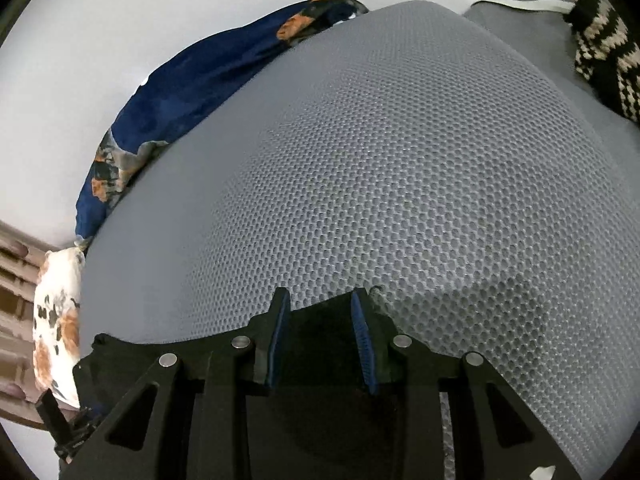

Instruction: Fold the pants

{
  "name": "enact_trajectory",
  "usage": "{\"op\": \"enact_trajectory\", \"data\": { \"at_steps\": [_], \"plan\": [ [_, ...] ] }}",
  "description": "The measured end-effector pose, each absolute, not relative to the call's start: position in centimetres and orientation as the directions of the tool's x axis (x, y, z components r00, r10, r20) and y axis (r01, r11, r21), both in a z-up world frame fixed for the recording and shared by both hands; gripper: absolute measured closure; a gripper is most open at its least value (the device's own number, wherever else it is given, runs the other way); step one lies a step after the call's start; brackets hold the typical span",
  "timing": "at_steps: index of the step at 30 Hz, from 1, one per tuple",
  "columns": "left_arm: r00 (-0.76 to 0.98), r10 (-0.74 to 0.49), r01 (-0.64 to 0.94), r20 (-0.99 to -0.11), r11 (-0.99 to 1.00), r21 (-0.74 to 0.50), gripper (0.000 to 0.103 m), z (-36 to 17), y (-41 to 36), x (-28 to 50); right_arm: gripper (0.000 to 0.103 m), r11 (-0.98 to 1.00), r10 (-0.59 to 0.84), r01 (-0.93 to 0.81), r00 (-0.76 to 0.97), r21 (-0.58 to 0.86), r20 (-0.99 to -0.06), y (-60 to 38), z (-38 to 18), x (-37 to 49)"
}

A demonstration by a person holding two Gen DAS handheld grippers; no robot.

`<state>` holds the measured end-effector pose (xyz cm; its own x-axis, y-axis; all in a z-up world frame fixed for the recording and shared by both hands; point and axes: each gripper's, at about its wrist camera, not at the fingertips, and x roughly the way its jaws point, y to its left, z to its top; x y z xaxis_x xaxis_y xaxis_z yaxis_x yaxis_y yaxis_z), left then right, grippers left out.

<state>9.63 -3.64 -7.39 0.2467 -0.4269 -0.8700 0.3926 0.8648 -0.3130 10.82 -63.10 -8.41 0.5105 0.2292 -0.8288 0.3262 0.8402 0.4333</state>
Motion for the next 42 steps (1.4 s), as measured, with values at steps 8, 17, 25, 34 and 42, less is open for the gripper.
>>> {"op": "enact_trajectory", "data": {
  "at_steps": [8,17,25,34,42],
  "plan": [
    [0.239,-0.424,0.391,-0.874,0.866,-0.313,0.048,-7.5,-3.8,9.9,0.073,0.856,0.231,0.319,0.468,0.406,-0.853,-62.5,-9.2,11.4],
    [0.246,-0.429,0.388,-0.869,0.865,-0.318,0.048,-7.6,-3.9,9.9,0.098,0.904,0.18,0.259,0.489,0.339,-0.853,-60.0,-8.1,10.0],
    [0.308,-0.422,0.352,-0.853,0.883,-0.31,0.048,-7.0,-2.8,10.5,0.1,0.889,0.026,0.339,0.633,0.307,-0.773,-59.3,-5.7,7.8],
    [0.336,-0.37,0.323,-0.866,0.909,-0.263,0.048,-8.8,-1.4,11.3,0.1,0.865,-0.019,0.426,0.556,0.265,-0.831,-59.8,-9.5,9.8],
    [0.323,-0.383,0.357,-0.865,0.896,-0.263,0.048,-8.6,-1.5,11.6,0.082,0.857,-0.074,0.458,0.565,0.237,-0.822,-58.8,-5.4,6.5]
  ]
}}
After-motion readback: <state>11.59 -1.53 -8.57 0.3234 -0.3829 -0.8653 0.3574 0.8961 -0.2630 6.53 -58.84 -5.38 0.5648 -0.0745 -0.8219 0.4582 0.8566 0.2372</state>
